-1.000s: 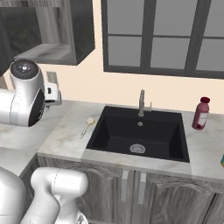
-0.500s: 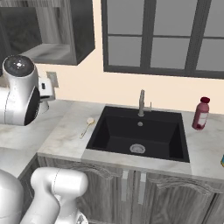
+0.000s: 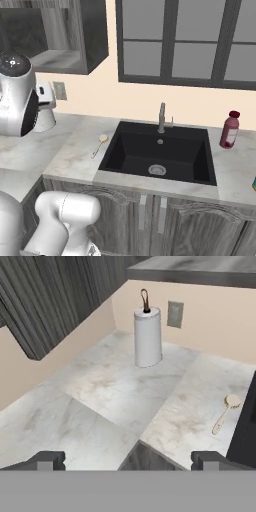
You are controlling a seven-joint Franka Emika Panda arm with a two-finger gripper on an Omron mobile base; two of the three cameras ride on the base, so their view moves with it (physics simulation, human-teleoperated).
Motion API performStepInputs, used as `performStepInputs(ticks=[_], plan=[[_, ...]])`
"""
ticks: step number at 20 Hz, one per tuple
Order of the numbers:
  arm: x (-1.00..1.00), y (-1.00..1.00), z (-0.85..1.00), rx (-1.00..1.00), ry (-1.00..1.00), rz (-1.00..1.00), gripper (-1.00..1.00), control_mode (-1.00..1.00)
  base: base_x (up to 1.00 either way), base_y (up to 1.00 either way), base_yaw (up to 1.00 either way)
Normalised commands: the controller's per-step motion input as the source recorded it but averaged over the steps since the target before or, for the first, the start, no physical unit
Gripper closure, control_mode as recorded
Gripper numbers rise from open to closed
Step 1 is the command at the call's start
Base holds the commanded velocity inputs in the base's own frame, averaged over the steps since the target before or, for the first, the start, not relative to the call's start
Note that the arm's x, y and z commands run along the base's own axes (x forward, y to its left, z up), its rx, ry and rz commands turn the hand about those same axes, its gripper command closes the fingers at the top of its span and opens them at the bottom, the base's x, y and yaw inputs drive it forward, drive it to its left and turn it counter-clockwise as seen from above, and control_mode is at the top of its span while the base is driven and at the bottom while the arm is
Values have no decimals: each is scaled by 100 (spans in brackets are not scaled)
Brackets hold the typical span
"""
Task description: Open the cabinet. Pick the dish brush and place it next to the sink. Then close the cabinet.
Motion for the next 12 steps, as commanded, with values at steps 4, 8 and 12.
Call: performStepInputs(ticks=[4,8,12], plan=[[-23,19,17,0,0,3,-100,-100,0,0,0],[-16,24,17,0,-9,3,-100,-100,0,0,0],[-6,23,18,0,-15,1,-100,-100,0,0,0]])
